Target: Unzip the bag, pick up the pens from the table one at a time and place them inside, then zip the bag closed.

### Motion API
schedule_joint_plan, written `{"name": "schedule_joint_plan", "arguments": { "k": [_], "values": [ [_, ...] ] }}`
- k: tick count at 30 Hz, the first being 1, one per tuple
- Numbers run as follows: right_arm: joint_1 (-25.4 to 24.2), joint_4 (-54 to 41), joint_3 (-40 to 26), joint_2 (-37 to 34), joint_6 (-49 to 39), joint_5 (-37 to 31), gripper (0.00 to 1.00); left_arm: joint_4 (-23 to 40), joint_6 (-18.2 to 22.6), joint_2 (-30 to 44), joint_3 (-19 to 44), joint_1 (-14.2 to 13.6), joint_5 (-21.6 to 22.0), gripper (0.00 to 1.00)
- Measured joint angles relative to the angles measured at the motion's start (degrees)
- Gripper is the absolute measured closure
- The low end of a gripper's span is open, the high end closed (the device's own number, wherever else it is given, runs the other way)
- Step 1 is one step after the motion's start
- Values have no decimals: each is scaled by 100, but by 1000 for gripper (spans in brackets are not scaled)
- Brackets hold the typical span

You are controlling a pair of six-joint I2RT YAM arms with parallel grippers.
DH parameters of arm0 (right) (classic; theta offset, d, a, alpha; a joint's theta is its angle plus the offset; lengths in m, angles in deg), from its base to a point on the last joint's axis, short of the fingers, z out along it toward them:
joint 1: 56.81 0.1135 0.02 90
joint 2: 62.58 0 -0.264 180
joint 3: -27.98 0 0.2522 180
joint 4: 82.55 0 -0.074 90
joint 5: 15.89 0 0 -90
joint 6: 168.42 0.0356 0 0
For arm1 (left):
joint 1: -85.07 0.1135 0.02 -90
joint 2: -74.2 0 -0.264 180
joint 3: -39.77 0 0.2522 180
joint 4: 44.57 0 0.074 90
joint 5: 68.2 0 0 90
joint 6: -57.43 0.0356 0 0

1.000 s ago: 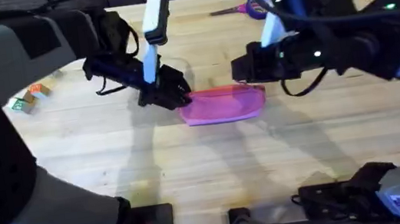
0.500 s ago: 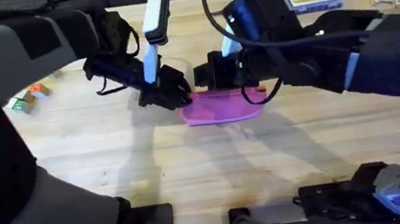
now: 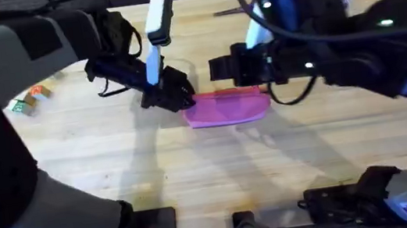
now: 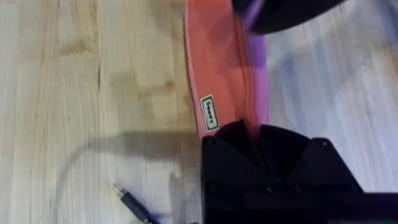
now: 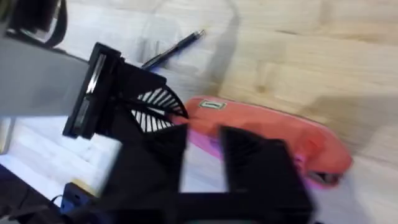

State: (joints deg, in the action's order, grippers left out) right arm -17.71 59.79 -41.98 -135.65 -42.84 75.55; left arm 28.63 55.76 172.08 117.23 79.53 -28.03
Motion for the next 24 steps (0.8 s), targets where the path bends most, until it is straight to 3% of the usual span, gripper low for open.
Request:
{"name": "schedule_joint_plan", "arguments": {
  "k": [5, 8, 24],
  "values": [
    [-33, -523, 0, 570, -150, -171, 49, 0, 0, 0, 0, 0, 1, 959],
    [-96, -808, 0, 805, -174, -227, 5, 0, 0, 0, 0, 0, -1, 958],
    [-192, -1820, -2, 1281, 183, -1023, 4, 0, 0, 0, 0, 0, 0, 958]
  ]
}}
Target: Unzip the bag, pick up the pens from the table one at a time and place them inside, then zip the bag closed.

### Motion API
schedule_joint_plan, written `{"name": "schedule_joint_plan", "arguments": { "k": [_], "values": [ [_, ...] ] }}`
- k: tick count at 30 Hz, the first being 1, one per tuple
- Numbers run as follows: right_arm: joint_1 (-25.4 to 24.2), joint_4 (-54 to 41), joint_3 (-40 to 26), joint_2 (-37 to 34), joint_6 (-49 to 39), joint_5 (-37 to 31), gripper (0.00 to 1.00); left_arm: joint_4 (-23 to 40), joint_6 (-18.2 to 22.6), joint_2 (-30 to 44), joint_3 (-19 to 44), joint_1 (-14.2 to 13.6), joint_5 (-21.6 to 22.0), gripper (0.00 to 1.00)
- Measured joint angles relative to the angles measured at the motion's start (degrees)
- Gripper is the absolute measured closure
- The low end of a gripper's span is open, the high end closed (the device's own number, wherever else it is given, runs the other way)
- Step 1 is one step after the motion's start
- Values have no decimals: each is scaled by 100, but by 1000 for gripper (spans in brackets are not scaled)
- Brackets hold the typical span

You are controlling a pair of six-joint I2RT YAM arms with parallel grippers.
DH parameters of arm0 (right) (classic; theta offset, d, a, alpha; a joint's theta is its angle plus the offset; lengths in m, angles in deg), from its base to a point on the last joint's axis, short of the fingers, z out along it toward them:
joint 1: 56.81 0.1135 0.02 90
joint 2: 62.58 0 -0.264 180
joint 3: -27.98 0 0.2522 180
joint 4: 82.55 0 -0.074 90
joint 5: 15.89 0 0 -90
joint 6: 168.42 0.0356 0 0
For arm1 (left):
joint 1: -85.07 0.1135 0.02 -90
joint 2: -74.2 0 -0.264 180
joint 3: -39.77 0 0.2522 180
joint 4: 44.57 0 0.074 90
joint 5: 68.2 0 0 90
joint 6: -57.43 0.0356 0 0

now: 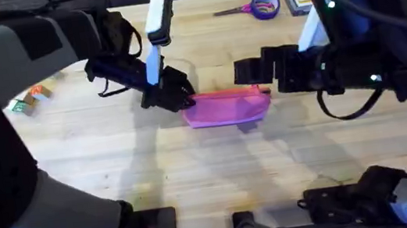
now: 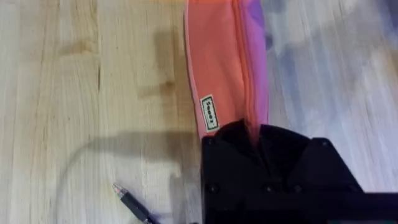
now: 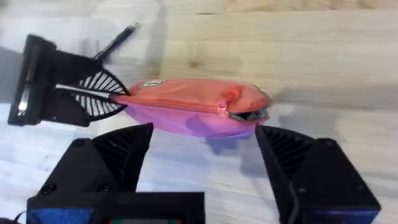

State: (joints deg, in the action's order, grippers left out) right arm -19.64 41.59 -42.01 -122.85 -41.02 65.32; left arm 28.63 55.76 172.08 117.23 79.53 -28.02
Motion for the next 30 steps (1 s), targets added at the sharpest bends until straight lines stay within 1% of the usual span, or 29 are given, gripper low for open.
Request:
{"name": "schedule_joint_plan", "arguments": {
  "k": [4, 15, 22, 30],
  "values": [
    [0, -23, 0, 0, 160, -110, 4, 0, 0, 0, 0, 0, 0, 959],
    [0, -18, 0, -12, 256, -221, 4, -1, 0, 0, 0, 0, 0, 958],
    [0, 18, 0, -557, 275, -238, 4, 0, 0, 0, 0, 0, -2, 958],
    [0, 476, 0, -1149, 273, -238, 3, 0, 0, 0, 0, 0, -2, 958]
  ]
}}
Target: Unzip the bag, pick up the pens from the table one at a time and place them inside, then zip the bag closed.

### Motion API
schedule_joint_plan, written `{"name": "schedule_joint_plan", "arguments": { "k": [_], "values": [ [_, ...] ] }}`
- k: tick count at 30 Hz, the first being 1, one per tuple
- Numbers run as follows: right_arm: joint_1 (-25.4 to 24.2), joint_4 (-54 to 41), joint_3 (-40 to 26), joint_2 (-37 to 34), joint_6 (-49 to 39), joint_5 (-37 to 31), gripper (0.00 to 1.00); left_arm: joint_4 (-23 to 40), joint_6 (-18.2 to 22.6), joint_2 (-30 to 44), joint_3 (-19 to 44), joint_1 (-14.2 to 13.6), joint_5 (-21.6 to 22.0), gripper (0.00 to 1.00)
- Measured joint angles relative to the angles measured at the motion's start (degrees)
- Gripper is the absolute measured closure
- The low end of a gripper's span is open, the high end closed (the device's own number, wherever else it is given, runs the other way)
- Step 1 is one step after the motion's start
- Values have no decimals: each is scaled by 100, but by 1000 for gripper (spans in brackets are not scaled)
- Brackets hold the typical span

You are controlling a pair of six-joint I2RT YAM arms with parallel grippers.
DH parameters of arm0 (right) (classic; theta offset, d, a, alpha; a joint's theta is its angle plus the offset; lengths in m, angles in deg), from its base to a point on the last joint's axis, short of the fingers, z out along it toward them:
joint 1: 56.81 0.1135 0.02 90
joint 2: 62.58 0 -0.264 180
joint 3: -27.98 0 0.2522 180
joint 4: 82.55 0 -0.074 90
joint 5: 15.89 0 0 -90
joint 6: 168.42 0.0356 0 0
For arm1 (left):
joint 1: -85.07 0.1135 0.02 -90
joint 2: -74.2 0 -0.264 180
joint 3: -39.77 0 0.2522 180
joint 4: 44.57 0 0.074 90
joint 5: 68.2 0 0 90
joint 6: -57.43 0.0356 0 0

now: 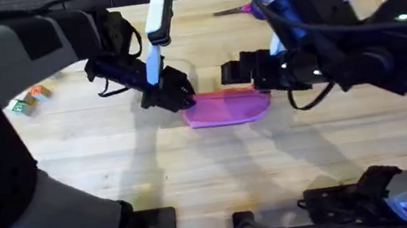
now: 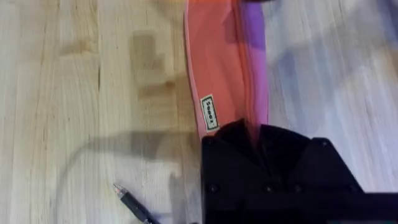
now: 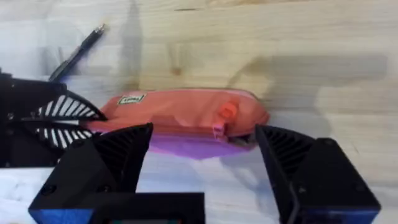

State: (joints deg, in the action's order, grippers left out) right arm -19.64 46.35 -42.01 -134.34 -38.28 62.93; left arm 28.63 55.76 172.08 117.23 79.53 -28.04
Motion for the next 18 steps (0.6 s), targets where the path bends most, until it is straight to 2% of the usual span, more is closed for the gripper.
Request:
{"name": "schedule_joint_plan", "arguments": {
  "k": [9, 18],
  "values": [
    [-1, 183, 0, -606, 0, -181, 3, 0, 0, 0, 0, 0, 2, 959],
    [0, 284, 0, -874, 4, -293, 13, 0, 0, 0, 0, 0, 2, 958]
  ]
}}
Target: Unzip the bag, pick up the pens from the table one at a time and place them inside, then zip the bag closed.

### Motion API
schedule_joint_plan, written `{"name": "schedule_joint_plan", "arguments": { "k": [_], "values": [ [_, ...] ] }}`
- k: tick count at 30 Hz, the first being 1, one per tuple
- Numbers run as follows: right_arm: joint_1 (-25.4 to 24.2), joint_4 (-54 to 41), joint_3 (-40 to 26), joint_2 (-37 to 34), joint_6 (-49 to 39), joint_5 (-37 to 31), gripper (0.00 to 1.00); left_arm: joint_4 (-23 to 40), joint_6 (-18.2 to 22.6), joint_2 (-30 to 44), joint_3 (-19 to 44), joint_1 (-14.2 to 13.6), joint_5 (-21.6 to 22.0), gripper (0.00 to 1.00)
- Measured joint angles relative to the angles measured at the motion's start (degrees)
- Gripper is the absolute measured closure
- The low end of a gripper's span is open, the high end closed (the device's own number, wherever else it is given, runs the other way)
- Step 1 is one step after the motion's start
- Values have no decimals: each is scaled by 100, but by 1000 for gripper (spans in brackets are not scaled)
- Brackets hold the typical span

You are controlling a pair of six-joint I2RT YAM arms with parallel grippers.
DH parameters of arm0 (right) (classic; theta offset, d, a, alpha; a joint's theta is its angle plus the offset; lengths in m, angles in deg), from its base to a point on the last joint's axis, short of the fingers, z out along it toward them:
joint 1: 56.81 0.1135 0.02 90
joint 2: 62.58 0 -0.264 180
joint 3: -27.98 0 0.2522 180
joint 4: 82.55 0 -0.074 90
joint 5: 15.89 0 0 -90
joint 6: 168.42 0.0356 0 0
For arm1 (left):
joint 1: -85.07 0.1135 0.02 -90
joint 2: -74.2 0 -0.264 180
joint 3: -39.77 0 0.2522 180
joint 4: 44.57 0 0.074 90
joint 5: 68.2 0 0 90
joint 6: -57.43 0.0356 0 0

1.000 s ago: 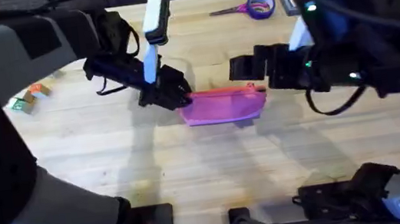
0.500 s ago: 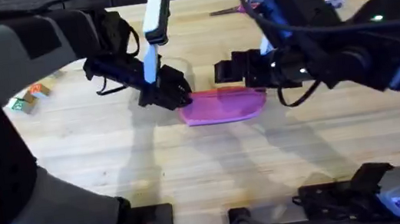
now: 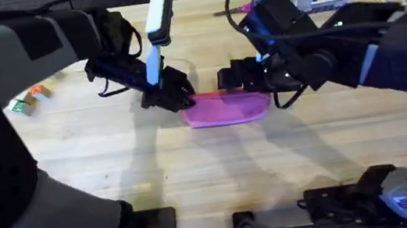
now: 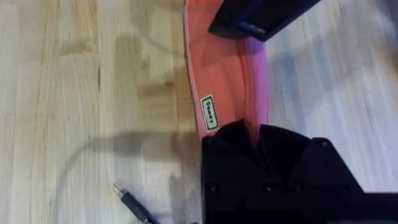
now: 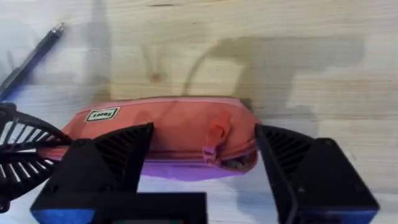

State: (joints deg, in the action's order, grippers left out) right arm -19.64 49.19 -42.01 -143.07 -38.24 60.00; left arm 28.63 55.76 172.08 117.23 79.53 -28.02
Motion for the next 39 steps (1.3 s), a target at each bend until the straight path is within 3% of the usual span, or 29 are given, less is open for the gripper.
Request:
{"name": "schedule_joint_plan", "arguments": {
  "k": [3, 7, 10, 16, 24, 27, 39],
  "values": [
    [-2, 0, 0, -25, 9, -8, 114, 0, 0, 0, 0, 0, 0, 958],
    [-16, -11, 0, -25, 11, -72, 388, 4, 0, 0, 0, 0, 0, 958],
    [-22, -13, 0, -25, 15, -67, 522, 4, 0, 0, 0, 0, 0, 958],
    [-22, -149, 0, -25, 13, -67, 666, 10, 0, 0, 0, 0, 0, 958],
    [-22, -323, -2, -25, 11, -67, 788, 13, 0, 0, 0, 0, -2, 958],
    [-22, -343, -2, -25, 12, -94, 964, 13, 0, 0, 0, 0, -1, 958],
    [-22, -330, -2, 44, 11, -106, 968, 13, 0, 0, 0, 0, 0, 958]
  ]
}}
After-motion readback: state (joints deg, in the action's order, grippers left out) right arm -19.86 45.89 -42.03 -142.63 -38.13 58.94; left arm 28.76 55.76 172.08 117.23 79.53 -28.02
